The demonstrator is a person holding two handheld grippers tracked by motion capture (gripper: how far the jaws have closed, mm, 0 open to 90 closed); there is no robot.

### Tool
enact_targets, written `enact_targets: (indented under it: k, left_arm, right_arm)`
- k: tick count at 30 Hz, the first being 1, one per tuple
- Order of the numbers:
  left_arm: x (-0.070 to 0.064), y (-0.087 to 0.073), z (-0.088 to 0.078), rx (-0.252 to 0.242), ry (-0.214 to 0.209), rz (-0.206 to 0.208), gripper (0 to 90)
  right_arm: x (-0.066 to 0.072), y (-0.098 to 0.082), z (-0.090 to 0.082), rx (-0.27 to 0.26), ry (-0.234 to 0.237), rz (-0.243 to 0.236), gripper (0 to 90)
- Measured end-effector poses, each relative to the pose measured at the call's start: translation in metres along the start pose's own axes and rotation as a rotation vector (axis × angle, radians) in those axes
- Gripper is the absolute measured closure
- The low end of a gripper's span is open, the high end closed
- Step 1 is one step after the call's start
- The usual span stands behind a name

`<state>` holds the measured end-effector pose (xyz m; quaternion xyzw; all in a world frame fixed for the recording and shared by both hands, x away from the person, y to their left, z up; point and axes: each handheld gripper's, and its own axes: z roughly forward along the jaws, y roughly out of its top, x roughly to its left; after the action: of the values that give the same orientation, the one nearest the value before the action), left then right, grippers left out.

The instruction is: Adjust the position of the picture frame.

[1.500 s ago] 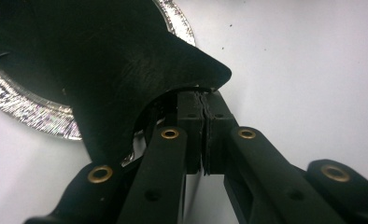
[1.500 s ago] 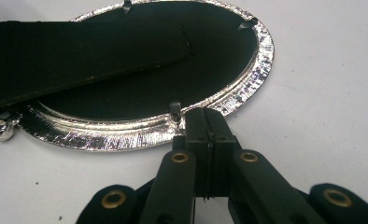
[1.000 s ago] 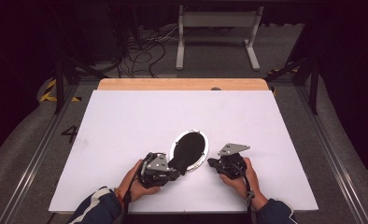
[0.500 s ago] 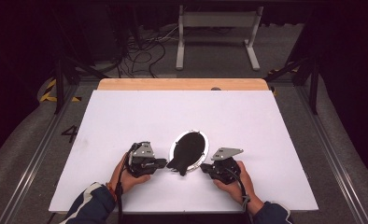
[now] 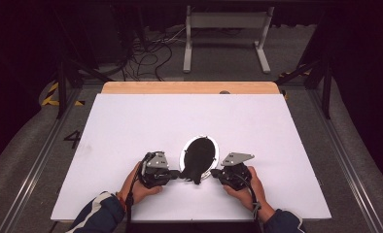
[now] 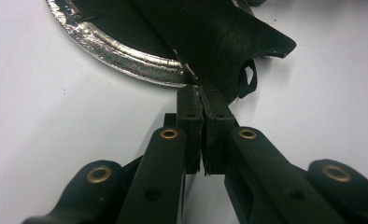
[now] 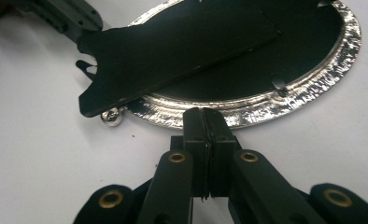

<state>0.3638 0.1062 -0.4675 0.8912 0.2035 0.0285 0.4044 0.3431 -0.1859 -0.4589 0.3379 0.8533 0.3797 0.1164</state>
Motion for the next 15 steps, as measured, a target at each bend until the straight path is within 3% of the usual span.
enact_targets:
  k: [15]
  left_arm:
    - [-0.007,0.008,0.010,0.000,0.006,0.003,89.9]
  right_arm:
    - [-0.020,0.004,0.004,-0.024,-0.022,0.049,90.0]
